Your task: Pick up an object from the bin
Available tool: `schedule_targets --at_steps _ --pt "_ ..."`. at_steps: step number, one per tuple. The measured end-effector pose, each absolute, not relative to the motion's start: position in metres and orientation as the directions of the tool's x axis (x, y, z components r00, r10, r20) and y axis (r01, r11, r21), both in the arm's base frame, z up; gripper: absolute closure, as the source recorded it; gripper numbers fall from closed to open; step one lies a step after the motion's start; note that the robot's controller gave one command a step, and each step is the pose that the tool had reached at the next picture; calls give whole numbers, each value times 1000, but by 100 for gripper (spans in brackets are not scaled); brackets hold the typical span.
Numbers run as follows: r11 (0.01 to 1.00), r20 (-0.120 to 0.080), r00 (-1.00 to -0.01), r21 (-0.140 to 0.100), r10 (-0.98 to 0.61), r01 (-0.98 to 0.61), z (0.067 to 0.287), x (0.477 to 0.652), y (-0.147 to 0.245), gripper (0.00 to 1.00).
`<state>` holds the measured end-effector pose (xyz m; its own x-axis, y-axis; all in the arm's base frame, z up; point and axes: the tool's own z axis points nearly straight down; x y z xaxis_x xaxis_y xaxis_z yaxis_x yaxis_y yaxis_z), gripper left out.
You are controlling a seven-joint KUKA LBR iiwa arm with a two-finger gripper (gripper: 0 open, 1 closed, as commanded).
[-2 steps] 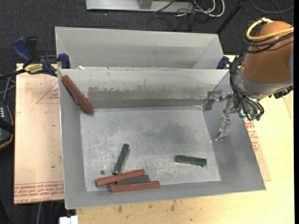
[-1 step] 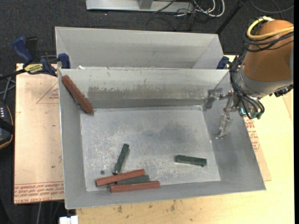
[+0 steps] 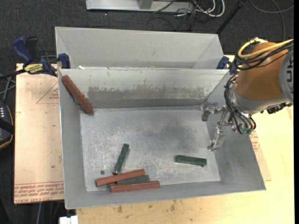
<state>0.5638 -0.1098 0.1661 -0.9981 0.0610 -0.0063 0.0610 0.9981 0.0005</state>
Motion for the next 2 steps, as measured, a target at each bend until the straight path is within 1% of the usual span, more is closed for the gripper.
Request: schedule_targets --at_steps 1,2 --pt "996 -5 -996 0 88 88 98 541 -102 0" --pt "995 -1 -995 1 100 100 70 542 -90 100"
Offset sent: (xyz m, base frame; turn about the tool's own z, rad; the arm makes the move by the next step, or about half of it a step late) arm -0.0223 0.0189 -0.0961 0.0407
